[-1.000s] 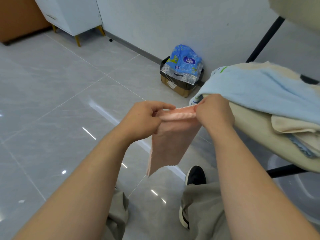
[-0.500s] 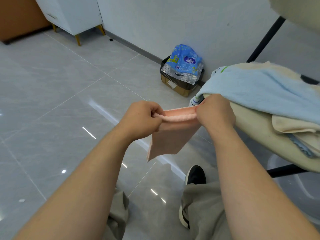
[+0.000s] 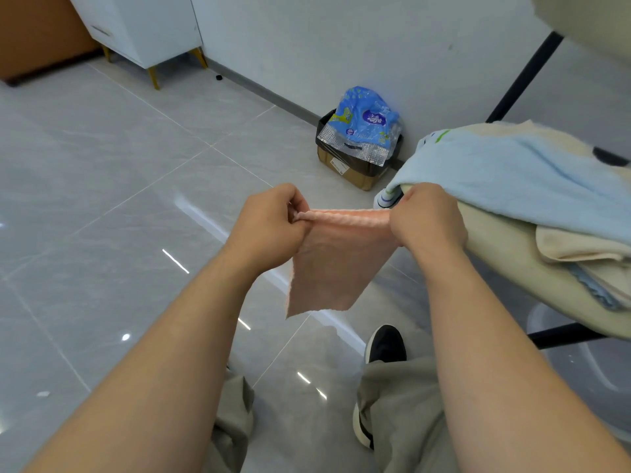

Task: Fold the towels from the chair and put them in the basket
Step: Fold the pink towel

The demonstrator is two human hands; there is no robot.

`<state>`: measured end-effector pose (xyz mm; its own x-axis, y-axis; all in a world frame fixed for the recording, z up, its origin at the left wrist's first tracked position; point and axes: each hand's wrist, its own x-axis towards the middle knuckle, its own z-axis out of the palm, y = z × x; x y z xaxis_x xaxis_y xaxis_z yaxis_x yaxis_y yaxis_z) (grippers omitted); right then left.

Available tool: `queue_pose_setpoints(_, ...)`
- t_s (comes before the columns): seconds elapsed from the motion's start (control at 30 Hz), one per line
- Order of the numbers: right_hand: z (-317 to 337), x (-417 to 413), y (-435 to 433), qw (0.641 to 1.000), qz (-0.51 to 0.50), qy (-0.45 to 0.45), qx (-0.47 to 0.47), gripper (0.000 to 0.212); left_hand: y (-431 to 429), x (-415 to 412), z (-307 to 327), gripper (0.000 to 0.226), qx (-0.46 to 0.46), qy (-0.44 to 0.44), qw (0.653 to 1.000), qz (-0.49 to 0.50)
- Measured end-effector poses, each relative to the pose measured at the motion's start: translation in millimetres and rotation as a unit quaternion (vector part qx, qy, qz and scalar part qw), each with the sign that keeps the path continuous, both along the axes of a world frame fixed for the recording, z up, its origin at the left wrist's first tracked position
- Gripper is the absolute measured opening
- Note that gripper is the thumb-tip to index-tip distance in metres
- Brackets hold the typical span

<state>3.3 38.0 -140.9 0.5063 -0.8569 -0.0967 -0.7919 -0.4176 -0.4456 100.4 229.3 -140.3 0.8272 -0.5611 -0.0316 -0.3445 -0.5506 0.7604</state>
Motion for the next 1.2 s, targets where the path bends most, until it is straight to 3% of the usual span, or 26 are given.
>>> queue_pose_setpoints(0.07, 1, 0, 1, 0.999, -0.010, -0.022, 0.038, 0.040, 1, 1, 0, 0.015, 0.001, 0.005, 1.000, 0.016)
queue_pose_setpoints(0.17, 2, 6, -1, 0.987, -0.025, -0.069, 0.141, 0.020, 2, 2, -1, 0.025, 0.004, 0.019, 0.999, 0.043)
queue_pose_setpoints(0.27, 4, 9, -2, 0.951, -0.023, -0.115, 0.284, 0.014, 3, 5, -1, 0.030, 0.020, 0.014, 0.997, 0.071)
queue_pose_setpoints(0.33, 6, 6, 2, 0.935, 0.033, -0.126, 0.330, 0.013, 4, 6, -1, 0.034, 0.020, 0.018, 0.995, 0.091)
queue_pose_setpoints(0.43, 6, -2, 4, 0.954, 0.160, -0.072, 0.245, 0.037, 6, 8, 1, 0.036, 0.019, 0.025, 0.993, 0.115)
queue_pose_setpoints(0.47, 5, -4, 4, 0.956, 0.183, -0.056, 0.221, 0.037, 6, 8, 2, 0.036, 0.020, 0.026, 0.992, 0.120)
queue_pose_setpoints(0.53, 2, -6, 4, 0.956, 0.199, -0.057, 0.207, 0.017, 7, 8, 4, 0.035, 0.018, 0.024, 0.991, 0.127)
queue_pose_setpoints(0.6, 0, -4, 2, 0.961, 0.202, -0.065, 0.179, 0.003, 8, 9, 5, 0.035, 0.015, 0.023, 0.991, 0.133)
queue_pose_setpoints(0.7, -3, -2, -2, 0.970, 0.199, -0.069, 0.120, 0.009, 7, 8, 5, 0.036, 0.012, 0.030, 0.991, 0.130)
queue_pose_setpoints(0.93, -4, -3, -6, 0.979, 0.165, -0.059, 0.101, 0.011, 6, 6, 5, 0.025, -0.014, 0.073, 0.993, 0.087)
queue_pose_setpoints(1.07, -6, -2, -7, 0.984, 0.153, -0.021, 0.090, 0.017, 4, 3, 3, 0.024, 0.000, 0.056, 0.997, 0.059)
queue_pose_setpoints(1.2, -7, 0, -9, 0.987, 0.153, 0.018, 0.048, 0.004, 2, 3, -1, 0.018, 0.019, 0.059, 0.997, 0.042)
